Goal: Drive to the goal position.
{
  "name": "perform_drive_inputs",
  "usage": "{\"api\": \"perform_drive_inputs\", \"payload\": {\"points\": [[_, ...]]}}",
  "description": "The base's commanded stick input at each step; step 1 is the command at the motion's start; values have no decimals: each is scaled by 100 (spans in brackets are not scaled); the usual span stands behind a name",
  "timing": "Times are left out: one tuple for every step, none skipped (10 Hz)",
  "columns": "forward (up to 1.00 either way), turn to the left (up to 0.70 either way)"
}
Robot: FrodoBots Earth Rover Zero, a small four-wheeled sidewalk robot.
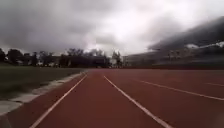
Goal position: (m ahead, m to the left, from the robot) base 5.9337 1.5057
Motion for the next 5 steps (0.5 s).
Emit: {"api": "perform_drive_inputs", "payload": {"points": [[70, -8], [70, -1], [70, 4], [70, 8], [70, 11]]}}
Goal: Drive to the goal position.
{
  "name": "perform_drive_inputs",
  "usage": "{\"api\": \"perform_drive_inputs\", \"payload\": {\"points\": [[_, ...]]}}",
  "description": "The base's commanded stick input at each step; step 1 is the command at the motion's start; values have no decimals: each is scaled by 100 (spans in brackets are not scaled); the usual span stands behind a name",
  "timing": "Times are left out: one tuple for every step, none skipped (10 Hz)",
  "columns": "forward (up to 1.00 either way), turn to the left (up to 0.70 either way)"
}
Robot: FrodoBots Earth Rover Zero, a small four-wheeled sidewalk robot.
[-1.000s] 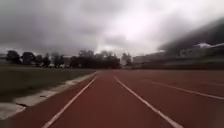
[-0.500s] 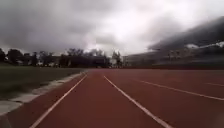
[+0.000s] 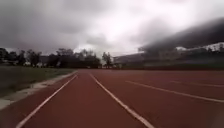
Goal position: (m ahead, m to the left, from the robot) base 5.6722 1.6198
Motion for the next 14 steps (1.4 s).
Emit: {"api": "perform_drive_inputs", "payload": {"points": [[70, 12], [70, 14], [70, 18], [70, 22], [70, 25], [70, 29], [70, 33], [70, 30], [70, 22], [70, 14], [70, 8], [70, 6], [70, 4], [70, 1]]}}
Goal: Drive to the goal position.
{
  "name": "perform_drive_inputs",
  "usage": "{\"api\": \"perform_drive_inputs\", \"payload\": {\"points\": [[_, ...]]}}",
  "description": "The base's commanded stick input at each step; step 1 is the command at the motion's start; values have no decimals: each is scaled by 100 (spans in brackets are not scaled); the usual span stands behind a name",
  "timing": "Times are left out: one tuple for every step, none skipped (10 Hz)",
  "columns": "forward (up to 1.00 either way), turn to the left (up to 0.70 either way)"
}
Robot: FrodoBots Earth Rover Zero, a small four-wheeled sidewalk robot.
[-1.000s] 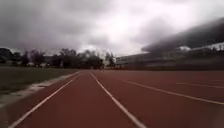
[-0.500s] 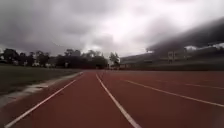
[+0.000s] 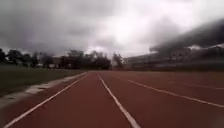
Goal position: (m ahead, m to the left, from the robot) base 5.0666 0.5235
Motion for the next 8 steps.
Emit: {"api": "perform_drive_inputs", "payload": {"points": [[70, 1], [70, 3], [70, 6], [70, 8], [70, 6], [70, 5], [70, 4], [70, 3]]}}
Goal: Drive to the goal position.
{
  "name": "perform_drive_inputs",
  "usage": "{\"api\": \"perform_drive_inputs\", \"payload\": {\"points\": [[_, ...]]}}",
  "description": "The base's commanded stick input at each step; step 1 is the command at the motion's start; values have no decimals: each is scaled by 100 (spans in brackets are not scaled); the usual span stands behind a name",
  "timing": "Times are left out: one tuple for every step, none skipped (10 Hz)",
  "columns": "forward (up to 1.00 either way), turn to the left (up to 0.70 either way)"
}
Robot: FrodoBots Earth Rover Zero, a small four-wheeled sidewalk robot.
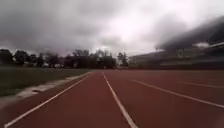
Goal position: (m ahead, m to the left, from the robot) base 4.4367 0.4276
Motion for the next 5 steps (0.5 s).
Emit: {"api": "perform_drive_inputs", "payload": {"points": [[70, 2], [70, 1], [70, 1], [70, 1], [70, 7]]}}
